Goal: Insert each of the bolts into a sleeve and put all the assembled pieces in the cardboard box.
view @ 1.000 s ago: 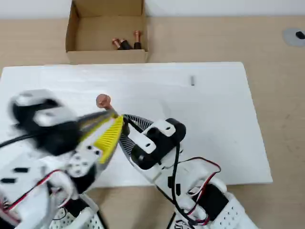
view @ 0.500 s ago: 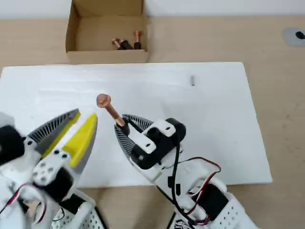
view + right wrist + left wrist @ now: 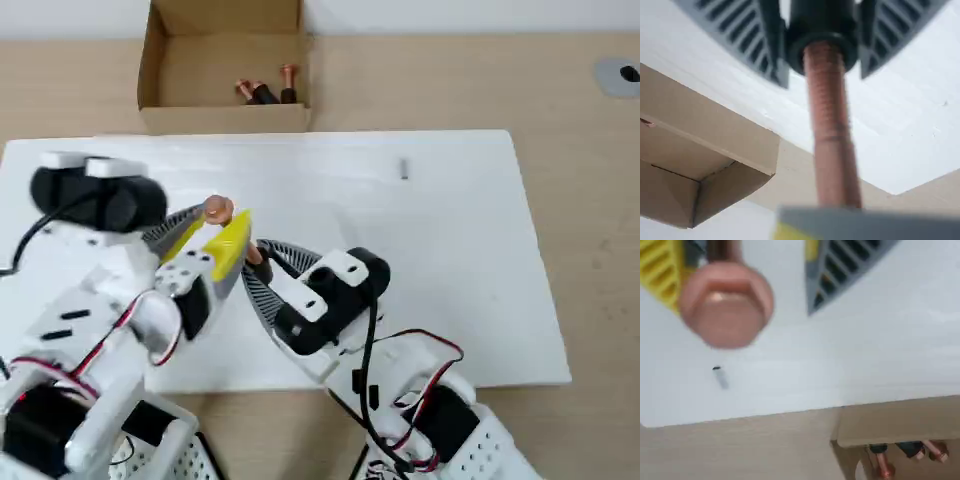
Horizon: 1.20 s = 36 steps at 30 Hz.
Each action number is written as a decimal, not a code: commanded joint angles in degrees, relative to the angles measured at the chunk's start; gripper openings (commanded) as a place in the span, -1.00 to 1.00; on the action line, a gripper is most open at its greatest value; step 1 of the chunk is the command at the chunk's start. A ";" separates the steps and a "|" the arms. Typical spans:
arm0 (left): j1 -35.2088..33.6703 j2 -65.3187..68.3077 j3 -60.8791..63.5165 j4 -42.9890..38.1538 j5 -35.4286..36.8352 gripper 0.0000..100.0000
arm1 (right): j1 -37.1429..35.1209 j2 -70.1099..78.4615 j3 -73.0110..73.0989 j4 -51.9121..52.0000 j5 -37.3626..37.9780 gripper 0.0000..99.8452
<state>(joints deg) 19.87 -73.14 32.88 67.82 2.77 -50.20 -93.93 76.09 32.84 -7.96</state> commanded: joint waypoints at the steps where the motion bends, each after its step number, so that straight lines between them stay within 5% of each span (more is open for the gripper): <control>1: -0.53 -0.31 0.44 -2.55 0.44 -0.67 | 1.01 -0.48 -1.98 -0.70 0.35 -0.98; 8: -0.44 -0.31 0.26 -3.87 0.09 -1.00 | 1.01 -0.48 -1.98 -0.70 0.35 -0.98; 16: 0.18 -0.31 0.18 -4.04 0.18 -0.99 | 1.01 -0.48 -1.98 -0.70 0.35 -0.98; 25: 18.20 -0.31 -2.46 6.86 -4.31 -0.99 | 1.01 -0.57 -3.03 -0.70 0.35 -0.98; 32: 18.37 -0.40 -4.57 7.21 -4.04 -0.98 | 1.01 -0.57 -3.21 -0.70 0.35 -0.98; 36: 15.12 -0.40 -6.07 7.30 -1.14 -0.80 | 1.10 -0.57 -3.30 -0.70 0.35 -0.98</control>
<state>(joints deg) 34.81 -73.05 31.38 75.03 -0.84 -50.64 -94.37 75.91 32.84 -7.87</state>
